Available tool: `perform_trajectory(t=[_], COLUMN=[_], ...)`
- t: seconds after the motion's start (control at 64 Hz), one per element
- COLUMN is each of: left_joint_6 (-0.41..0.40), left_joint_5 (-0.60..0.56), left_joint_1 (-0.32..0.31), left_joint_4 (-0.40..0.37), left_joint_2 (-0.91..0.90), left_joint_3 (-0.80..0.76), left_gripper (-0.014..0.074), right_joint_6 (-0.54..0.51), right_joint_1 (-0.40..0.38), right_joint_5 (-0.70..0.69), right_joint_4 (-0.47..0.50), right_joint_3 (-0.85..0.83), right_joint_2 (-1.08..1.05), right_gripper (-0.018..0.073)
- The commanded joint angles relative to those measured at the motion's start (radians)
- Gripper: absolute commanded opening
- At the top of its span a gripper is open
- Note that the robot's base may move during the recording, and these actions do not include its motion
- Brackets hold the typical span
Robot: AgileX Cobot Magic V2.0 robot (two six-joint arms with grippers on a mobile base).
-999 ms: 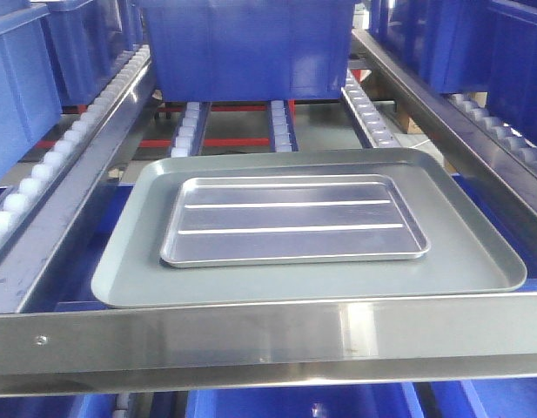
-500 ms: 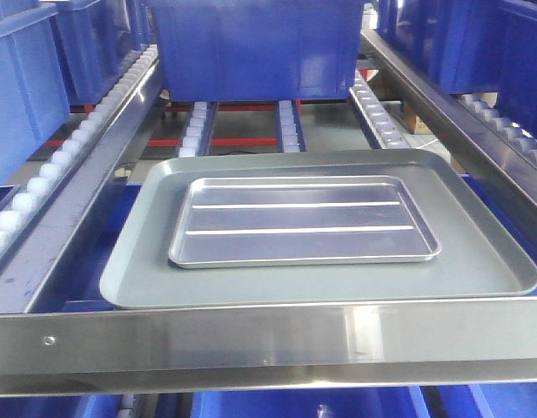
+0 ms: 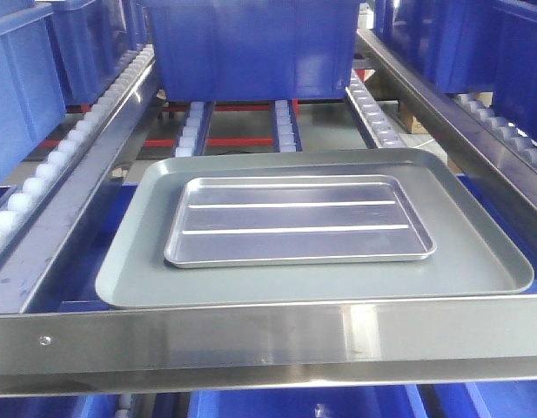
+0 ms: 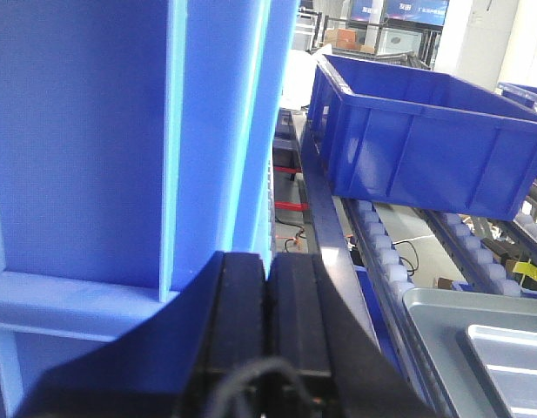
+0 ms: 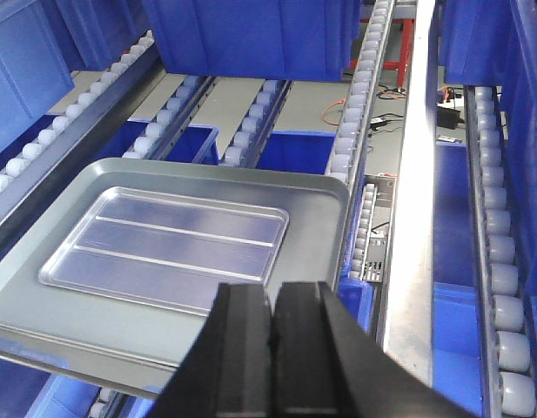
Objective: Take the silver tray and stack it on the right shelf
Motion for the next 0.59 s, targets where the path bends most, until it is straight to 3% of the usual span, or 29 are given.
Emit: perform_trajectory(t=[0.0, 0.328, 0.453, 0.578], left_joint_6=[0.001, 0.001, 0.001, 0.001], left_joint_5=[-0.088, -0.088, -0.088, -0.088], left_joint_1=[0.003, 0.003, 0.003, 0.003], left_joint_4=[-0.007, -0.007, -0.007, -0.007], left_joint_2=[-0.016, -0.016, -0.016, -0.016], left_joint_3=[0.019, 0.019, 0.019, 0.019], left_gripper=[-0.0101, -0.0101, -0.0101, -0.0101], right_joint_6=[-0.008, -0.008, -0.009, -0.113], right_joint_1=[-0.001, -0.001, -0.001, -0.001], right_joint_5=[-0.086, -0.116, -0.160, -0.180], right_joint_4=[-0.011, -0.011, 0.032, 0.118], right_joint_3=[-0.027, -0.021, 0.001, 0.030], right_joint_2=[0.010, 0.011, 0.011, 0.011], right_gripper=[0.0056, 0.0056, 0.0056, 0.0056])
